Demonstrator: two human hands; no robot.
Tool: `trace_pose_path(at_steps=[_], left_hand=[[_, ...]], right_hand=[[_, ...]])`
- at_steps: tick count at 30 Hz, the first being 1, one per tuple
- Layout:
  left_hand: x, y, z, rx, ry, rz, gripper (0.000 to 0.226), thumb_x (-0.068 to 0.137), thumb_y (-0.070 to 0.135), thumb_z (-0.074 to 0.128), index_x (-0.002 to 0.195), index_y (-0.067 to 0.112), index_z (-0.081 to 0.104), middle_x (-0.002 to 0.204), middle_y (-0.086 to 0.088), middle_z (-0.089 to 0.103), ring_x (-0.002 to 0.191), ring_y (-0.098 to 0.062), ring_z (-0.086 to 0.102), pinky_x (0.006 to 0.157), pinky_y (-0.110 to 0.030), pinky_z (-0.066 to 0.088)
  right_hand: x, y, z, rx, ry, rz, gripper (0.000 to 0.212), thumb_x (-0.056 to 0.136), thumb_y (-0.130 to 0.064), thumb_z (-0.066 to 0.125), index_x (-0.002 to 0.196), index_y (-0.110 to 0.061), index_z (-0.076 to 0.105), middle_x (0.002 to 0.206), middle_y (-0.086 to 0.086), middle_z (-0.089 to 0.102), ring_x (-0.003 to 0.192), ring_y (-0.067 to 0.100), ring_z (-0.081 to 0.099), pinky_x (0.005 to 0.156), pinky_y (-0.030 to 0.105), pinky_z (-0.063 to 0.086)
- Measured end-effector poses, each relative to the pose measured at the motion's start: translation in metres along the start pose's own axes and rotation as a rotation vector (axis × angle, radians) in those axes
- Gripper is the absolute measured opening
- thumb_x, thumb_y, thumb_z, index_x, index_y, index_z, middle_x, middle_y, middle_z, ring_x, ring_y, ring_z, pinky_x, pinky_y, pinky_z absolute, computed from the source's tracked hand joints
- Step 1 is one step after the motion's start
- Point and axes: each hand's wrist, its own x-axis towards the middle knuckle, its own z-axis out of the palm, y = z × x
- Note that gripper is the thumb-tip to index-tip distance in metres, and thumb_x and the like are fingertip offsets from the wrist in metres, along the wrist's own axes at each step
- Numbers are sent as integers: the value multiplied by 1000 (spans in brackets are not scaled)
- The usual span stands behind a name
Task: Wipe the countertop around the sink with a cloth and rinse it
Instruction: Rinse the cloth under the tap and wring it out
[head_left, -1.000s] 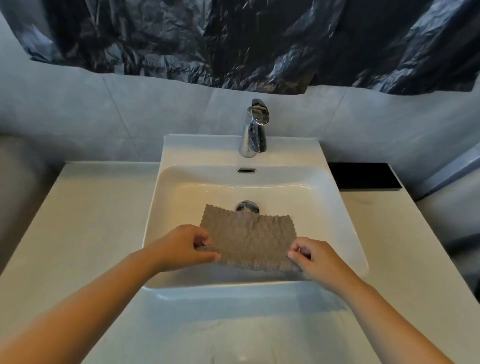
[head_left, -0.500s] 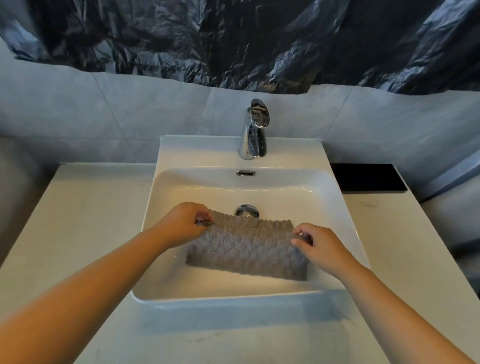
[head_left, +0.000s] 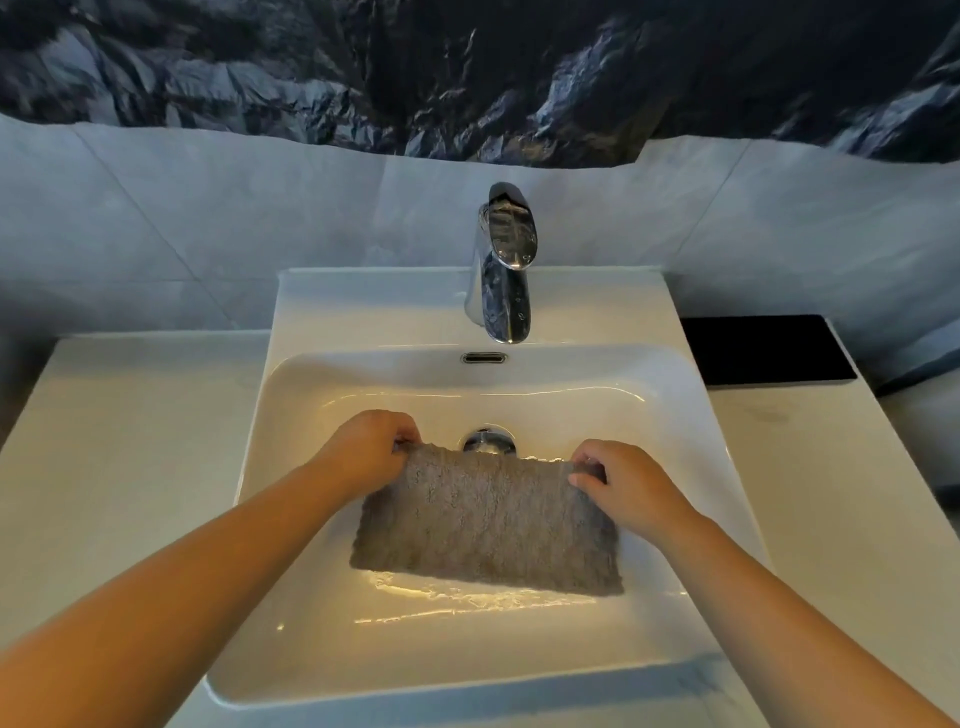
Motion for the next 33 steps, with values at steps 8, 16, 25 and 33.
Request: trace_pose_path(at_steps=[8, 16, 25, 33], left_hand=[[-2, -9, 26, 205, 123, 77, 29, 85, 34, 63, 111, 21, 61, 114, -1, 52, 102, -18, 45, 88, -30, 44], [-51, -1, 35, 0, 231, 56, 25, 87, 23, 61, 110, 17, 63, 108, 1, 59, 99, -17, 54, 88, -25, 43], [-101, -21, 5, -355, 383, -115, 13, 88, 18, 62, 99, 26, 63, 99, 10, 59, 84, -4, 58, 76, -19, 50], [-137, -45, -15, -373, 382, -204, 14, 91, 22, 58, 102, 26, 65, 97, 10, 61, 82, -6, 58, 72, -12, 43]], right_hand=[[-2, 3, 23, -235, 195, -9, 23, 88, -33, 63, 109, -24, 61, 115, -2, 51, 105, 15, 48, 91, 22, 44], [-14, -14, 9, 153, 59, 142, 16, 89, -23, 62, 97, -21, 48, 71, -5, 56, 61, 10, 53, 52, 16, 36], [-20, -100, -2, 660, -245, 222, 9, 89, -9, 59, 91, -15, 67, 71, 5, 58, 61, 17, 56, 63, 30, 54], [27, -161, 48, 606, -126, 174, 37, 93, -12, 54, 130, -11, 53, 115, 2, 66, 91, 12, 67, 91, 34, 54]])
